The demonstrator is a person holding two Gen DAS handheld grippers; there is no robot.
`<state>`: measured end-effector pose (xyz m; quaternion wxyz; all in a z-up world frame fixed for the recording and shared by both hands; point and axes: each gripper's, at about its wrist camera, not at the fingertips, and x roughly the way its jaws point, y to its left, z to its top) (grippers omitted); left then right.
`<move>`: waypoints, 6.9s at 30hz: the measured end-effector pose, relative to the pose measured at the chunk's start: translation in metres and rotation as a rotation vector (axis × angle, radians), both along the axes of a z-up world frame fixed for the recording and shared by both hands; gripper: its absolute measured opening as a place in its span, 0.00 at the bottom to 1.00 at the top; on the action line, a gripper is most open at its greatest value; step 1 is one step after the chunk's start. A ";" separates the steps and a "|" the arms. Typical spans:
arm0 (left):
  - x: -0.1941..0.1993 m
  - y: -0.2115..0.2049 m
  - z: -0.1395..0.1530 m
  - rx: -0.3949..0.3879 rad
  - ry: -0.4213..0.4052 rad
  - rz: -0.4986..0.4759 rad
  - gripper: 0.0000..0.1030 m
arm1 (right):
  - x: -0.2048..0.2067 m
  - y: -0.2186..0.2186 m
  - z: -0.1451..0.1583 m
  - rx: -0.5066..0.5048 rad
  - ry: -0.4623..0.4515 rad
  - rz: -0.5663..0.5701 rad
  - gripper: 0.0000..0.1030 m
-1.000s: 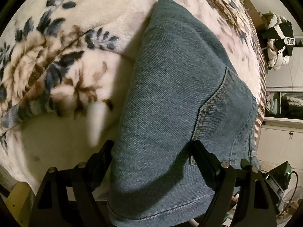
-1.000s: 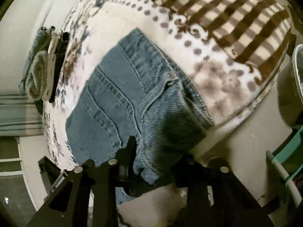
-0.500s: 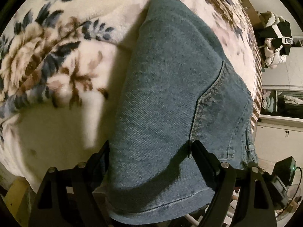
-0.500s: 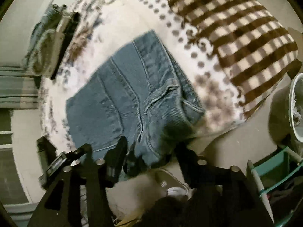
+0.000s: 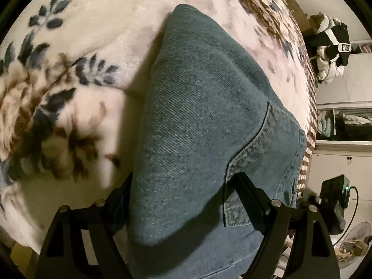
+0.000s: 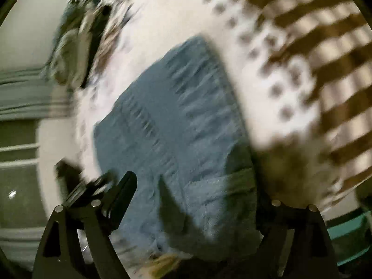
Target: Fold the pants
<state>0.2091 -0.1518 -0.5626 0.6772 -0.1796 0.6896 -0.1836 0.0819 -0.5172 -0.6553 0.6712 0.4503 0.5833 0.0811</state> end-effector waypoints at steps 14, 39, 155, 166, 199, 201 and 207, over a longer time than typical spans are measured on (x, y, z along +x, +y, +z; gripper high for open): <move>0.000 0.007 -0.002 -0.031 -0.010 -0.004 0.80 | 0.006 0.029 -0.017 -0.031 -0.014 0.084 0.76; -0.019 0.005 0.117 -0.053 -0.201 0.039 0.20 | 0.000 0.037 0.115 -0.177 -0.166 0.027 0.30; 0.040 0.049 0.017 -0.341 -0.061 -0.074 0.43 | -0.025 0.154 0.008 0.155 -0.096 -0.645 0.35; 0.063 0.062 0.092 -0.358 -0.084 -0.033 0.29 | -0.015 0.137 0.106 0.043 -0.156 -0.616 0.32; 0.461 0.102 0.259 -0.261 -0.442 0.275 0.29 | 0.516 0.149 0.299 0.034 -0.483 -0.155 0.32; 0.468 0.106 0.224 -0.182 -0.394 0.259 0.29 | 0.527 0.157 0.271 0.009 -0.429 -0.132 0.32; 0.449 0.122 0.160 -0.154 -0.303 0.279 0.36 | 0.517 0.163 0.225 -0.105 -0.318 -0.052 0.52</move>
